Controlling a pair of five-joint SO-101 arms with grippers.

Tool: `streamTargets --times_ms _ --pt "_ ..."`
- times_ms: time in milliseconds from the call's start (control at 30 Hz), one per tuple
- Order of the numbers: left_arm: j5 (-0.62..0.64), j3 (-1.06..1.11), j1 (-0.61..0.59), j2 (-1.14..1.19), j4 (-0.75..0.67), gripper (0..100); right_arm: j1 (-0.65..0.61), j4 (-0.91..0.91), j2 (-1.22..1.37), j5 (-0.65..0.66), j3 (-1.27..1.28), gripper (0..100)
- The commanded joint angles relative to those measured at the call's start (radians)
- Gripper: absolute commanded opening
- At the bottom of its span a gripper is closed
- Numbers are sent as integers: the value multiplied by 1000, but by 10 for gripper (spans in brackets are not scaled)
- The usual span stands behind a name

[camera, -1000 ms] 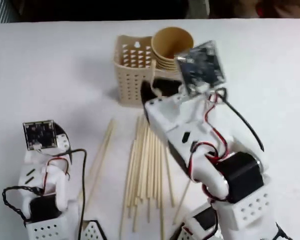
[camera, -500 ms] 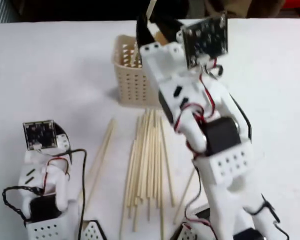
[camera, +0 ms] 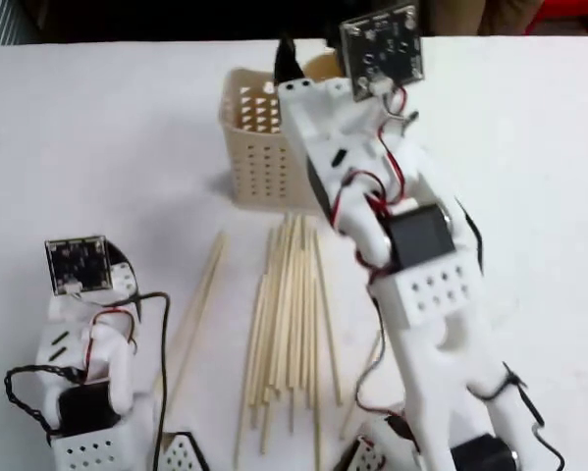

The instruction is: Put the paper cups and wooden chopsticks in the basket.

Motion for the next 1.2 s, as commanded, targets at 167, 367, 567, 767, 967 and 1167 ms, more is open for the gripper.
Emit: streamTargets --times_ms 167,367,567,767,967,1167 --pt "-11 -17 -7 -10 -23 24 -21 369 -260 0 106 12" --pt "-11 -132 -4 -10 61 24 -15 495 -423 0 414 17" --pt "-72 -233 -2 -5 143 79 -7 467 -593 -2 729 18" --pt "-164 -313 -1 -4 216 75 189 280 -722 -2 973 20" --pt "-164 -456 64 -4 334 79 251 128 -737 -2 1128 19" --pt "-186 -566 139 102 402 79 283 124 -737 -8 1135 19"
